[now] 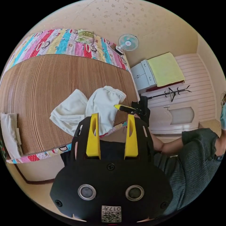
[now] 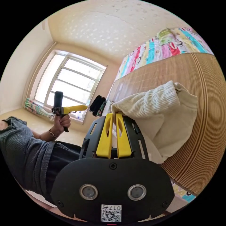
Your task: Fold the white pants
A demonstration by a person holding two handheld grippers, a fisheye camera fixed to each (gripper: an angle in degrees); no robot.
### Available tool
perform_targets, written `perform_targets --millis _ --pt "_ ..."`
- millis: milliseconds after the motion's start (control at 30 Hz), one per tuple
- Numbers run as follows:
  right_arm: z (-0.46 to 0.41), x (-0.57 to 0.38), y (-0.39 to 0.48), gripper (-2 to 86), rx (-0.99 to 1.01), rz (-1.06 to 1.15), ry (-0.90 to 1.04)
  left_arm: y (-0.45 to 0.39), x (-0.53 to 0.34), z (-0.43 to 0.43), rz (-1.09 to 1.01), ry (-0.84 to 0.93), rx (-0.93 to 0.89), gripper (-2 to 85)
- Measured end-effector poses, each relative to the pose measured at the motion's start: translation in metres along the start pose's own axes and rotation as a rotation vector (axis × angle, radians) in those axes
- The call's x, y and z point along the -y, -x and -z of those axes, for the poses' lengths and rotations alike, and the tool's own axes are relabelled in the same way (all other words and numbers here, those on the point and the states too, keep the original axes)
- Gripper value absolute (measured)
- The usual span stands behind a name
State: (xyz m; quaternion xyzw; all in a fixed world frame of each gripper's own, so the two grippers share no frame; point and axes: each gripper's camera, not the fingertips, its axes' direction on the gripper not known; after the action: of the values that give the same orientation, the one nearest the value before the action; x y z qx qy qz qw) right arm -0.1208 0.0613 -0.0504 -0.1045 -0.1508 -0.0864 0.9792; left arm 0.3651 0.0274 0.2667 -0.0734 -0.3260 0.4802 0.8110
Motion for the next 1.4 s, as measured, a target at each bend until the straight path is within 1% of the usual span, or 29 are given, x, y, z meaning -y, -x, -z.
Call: perform_targets --millis 100,167,200,233,267,300,367,400,433,467,533,600,667,700,733,767,833,900,967,1033,1067,1100,1133,1167,1233,1267,1333,1367,1400 --pt "-0.017 0.006 0.040 2.1 0.071 0.109 0.051 -0.010 0.050 -0.022 0.001 0.123 0.061 19.1" --pt "-0.022 0.002 0.072 1.8 0.097 0.195 0.084 -0.008 0.067 -0.035 -0.014 0.226 -0.006 19.6" --pt "-0.022 0.000 0.078 1.7 0.091 0.196 0.082 -0.008 0.072 -0.043 -0.037 0.297 -0.028 19.1" --pt "-0.020 -0.004 0.086 1.6 0.071 0.180 0.077 -0.009 0.073 -0.045 -0.072 0.353 0.003 18.4" --pt "-0.019 -0.010 0.092 1.4 0.081 0.172 0.086 -0.008 0.073 -0.042 -0.078 0.347 -0.008 18.0" --pt "-0.017 -0.014 0.096 1.4 0.085 0.167 0.082 -0.003 0.070 -0.035 -0.078 0.351 -0.020 15.4" --pt "-0.002 -0.031 0.114 1.7 0.097 0.161 0.032 0.007 0.065 -0.021 -0.083 0.324 -0.082 10.6" --pt "0.002 -0.035 0.120 1.8 0.091 0.167 0.024 0.014 0.061 -0.009 -0.099 0.289 -0.184 8.1" --pt "0.010 -0.041 0.134 2.1 0.075 0.184 0.010 0.020 0.057 0.004 -0.122 0.246 -0.324 6.5" --pt "0.019 -0.048 0.152 2.3 0.060 0.213 -0.011 0.022 0.055 0.012 -0.142 0.217 -0.395 6.1" --pt "0.035 -0.057 0.179 2.7 0.061 0.270 -0.048 0.024 0.048 0.051 -0.239 0.106 -0.632 5.1" --pt "0.058 -0.066 0.204 3.1 0.066 0.326 -0.101 0.018 0.045 0.087 -0.328 0.033 -0.751 4.6" --pt "0.101 -0.088 0.225 3.8 0.020 0.377 -0.253 0.002 0.042 0.130 -0.463 -0.024 -0.781 4.3" --pt "0.113 -0.095 0.228 4.0 -0.010 0.372 -0.300 -0.011 0.040 0.159 -0.549 -0.057 -0.785 4.3" --pt "0.137 -0.109 0.232 4.6 -0.065 0.350 -0.395 -0.023 0.037 0.189 -0.632 -0.088 -0.782 4.3" --pt "0.159 -0.123 0.236 6.0 -0.114 0.342 -0.473 -0.030 0.035 0.204 -0.673 -0.104 -0.775 4.3" --pt "0.182 -0.143 0.245 7.8 -0.180 0.409 -0.543 -0.050 0.023 0.258 -0.787 -0.176 -0.727 4.3" --pt "0.193 -0.153 0.255 12.4 -0.315 0.378 -0.580 -0.060 0.014 0.293 -0.842 -0.231 -0.706 4.3" --pt "0.197 -0.162 0.272 19.8 -0.416 0.362 -0.580 -0.060 0.005 0.326 -0.849 -0.316 -0.707 4.3" --pt "0.188 -0.167 0.282 20.7 -0.456 0.410 -0.596 -0.057 -0.010 0.361 -0.888 -0.401 -0.730 4.2" --pt "0.177 -0.163 0.282 21.1 -0.452 0.412 -0.591 -0.057 -0.013 0.368 -0.908 -0.409 -0.739 4.2" --pt "0.171 -0.158 0.281 21.4 -0.418 0.417 -0.569 -0.057 -0.020 0.380 -0.942 -0.421 -0.766 4.2" --pt "0.160 -0.145 0.278 22.0 -0.291 0.424 -0.510 -0.055 -0.026 0.390 -0.966 -0.433 -0.796 4.2" --pt "0.153 -0.132 0.275 22.3 -0.142 0.425 -0.496 -0.054 -0.028 0.394 -0.974 -0.438 -0.812 4.2" --pt "0.151 -0.119 0.271 21.5 0.029 0.424 -0.538 -0.047 -0.036 0.411 -1.006 -0.439 -0.877 4.2" --pt "0.154 -0.112 0.269 19.7 0.115 0.398 -0.582 -0.044 -0.038 0.416 -1.019 -0.439 -0.893 4.3" --pt "0.161 -0.101 0.279 14.4 0.243 0.440 -0.576 -0.032 -0.049 0.437 -1.059 -0.436 -0.928 4.4" --pt "0.165 -0.097 0.301 8.1 0.252 0.498 -0.563 -0.029 -0.052 0.442 -1.067 -0.435 -0.931 4.4" --pt "0.167 -0.096 0.315 4.9 0.214 0.512 -0.556 -0.023 -0.058 0.454 -1.066 -0.446 -0.914 4.4"
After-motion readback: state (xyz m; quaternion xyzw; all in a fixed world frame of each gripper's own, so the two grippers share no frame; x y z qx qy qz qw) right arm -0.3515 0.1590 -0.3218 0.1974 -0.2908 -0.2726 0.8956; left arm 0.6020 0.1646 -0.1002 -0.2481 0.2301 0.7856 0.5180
